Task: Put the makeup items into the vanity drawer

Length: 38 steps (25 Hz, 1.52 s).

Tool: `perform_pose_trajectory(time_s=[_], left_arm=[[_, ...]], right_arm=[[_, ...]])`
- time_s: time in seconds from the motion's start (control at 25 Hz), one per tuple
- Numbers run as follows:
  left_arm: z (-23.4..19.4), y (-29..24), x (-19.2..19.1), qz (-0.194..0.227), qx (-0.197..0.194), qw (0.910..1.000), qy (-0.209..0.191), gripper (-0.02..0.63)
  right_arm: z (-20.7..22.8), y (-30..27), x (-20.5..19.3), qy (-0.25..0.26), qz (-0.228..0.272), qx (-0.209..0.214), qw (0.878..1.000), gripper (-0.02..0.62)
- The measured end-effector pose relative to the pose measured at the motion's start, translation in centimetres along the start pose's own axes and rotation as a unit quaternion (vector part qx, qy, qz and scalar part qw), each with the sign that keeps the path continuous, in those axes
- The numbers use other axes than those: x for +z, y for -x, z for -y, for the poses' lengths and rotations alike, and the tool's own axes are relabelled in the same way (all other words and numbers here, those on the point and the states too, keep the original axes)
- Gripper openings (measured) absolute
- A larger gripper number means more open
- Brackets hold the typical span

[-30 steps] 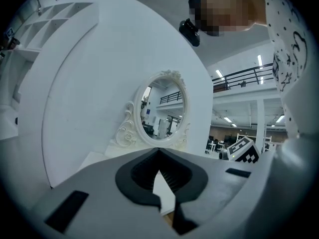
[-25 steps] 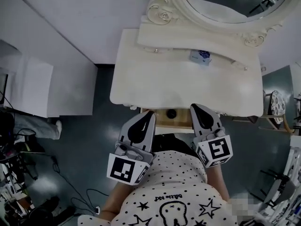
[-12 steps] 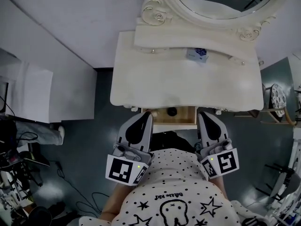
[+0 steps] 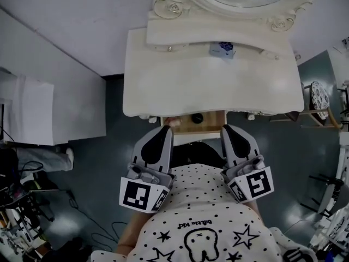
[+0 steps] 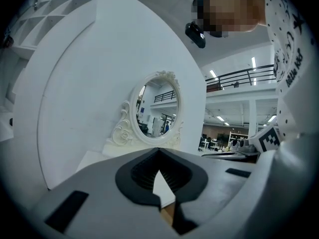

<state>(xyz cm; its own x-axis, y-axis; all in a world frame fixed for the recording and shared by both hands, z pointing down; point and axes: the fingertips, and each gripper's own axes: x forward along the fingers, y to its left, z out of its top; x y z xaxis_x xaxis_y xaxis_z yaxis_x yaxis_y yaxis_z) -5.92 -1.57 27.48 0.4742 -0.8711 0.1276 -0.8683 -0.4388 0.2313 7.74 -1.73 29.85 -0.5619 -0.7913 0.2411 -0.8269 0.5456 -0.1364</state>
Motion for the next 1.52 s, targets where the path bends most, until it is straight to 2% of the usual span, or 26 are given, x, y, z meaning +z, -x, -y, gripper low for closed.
perform_pose_trajectory(time_s=[0.6,1.52], left_arm=[[-1.2,0.4,-0.5,-0.008,-0.007,0.9999,0.002,-0.003],[-1.7,-0.2,-0.5,-0.01,-0.007,0.9999,0.002,-0.003]], right_arm=[[-1.9,-1.3,-1.4,-0.008,-0.016,0.004,1.0,0.008],[-1.7,-2.0,-1.5,-0.004,-0.019,0.004,1.0,0.008]])
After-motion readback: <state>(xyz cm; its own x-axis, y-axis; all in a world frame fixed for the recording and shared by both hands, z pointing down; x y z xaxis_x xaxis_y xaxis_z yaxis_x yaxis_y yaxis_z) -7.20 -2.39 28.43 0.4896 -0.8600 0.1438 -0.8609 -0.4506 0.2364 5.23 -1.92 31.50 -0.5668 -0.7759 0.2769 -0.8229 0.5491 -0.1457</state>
